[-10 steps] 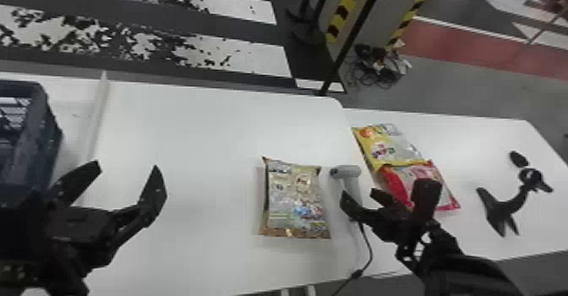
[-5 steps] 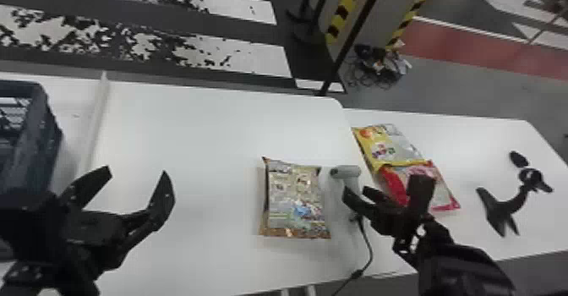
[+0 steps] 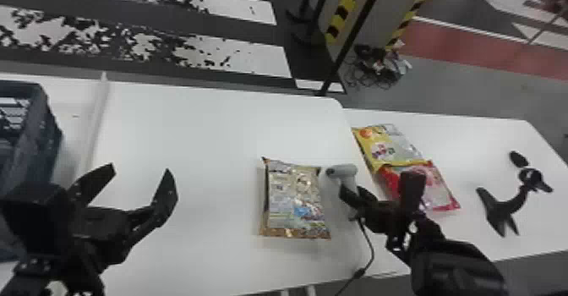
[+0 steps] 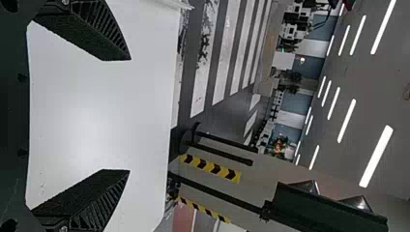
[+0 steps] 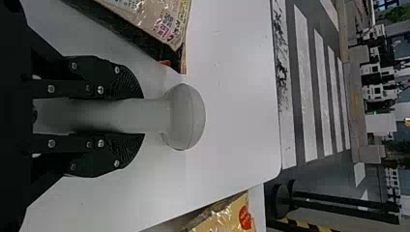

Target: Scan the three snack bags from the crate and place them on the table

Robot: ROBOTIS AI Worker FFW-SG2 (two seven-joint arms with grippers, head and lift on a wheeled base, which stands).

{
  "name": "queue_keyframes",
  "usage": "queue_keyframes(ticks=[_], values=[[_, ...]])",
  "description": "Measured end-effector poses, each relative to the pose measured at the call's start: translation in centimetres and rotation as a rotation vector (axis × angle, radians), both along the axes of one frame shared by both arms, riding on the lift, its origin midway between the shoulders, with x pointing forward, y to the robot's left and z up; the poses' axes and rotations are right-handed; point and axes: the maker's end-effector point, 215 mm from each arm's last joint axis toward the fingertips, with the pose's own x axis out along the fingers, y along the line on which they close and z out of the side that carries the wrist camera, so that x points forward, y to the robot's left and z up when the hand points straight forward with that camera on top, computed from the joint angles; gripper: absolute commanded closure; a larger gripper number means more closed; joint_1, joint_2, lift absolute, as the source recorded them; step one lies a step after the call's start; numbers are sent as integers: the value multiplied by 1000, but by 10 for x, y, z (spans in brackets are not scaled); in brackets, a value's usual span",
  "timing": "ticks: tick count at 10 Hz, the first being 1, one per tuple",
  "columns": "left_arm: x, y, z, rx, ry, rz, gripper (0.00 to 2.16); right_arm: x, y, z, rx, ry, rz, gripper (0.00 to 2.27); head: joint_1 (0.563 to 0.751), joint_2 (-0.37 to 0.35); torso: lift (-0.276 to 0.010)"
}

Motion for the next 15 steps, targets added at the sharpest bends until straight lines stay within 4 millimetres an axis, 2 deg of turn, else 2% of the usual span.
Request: queue_keyframes(ticks=[2, 5, 6, 7, 9, 11, 12, 15], values=[[4, 0, 3, 0, -6, -2, 33, -6, 0, 13, -3, -23, -36, 2243, 695, -350, -62], [6, 1, 8, 2, -17, -4, 33, -24, 19, 55, 27, -76, -94, 2243, 695, -350, -62], [6, 2, 11, 2, -22, -5, 33, -32, 33, 67, 49, -83, -107, 2243, 695, -350, -62], [6, 2, 14, 0, -27, -5, 33, -37, 56, 76, 83, -86, -104, 2243, 695, -350, -62], [5, 3, 20, -4, -34, -3, 33, -42, 112, 88, 146, -92, -78, 2243, 695, -348, -62], [0, 6, 25, -2, -38, 0, 33, -42, 160, 96, 174, -100, -44, 2243, 695, -292, -62], [-3, 9, 27, 1, -40, 0, 33, -47, 175, 98, 175, -97, -35, 2243, 695, -266, -62], [-8, 9, 28, 3, -41, -2, 33, -72, 197, 91, 135, -62, -59, 2243, 695, -246, -62]])
